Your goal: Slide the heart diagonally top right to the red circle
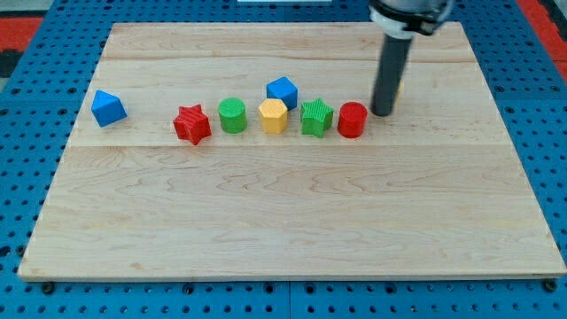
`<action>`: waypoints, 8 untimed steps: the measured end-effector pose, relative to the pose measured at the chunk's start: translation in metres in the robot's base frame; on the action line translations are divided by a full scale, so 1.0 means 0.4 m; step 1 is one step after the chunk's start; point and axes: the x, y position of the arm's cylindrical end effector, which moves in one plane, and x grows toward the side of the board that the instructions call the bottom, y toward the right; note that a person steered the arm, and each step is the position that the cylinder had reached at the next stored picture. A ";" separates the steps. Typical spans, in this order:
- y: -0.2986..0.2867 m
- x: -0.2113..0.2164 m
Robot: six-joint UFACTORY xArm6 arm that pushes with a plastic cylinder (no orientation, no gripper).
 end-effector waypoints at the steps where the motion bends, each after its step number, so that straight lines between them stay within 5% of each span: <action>1: -0.019 0.110; 4: -0.171 -0.106; 5: -0.071 -0.019; 8: -0.233 -0.047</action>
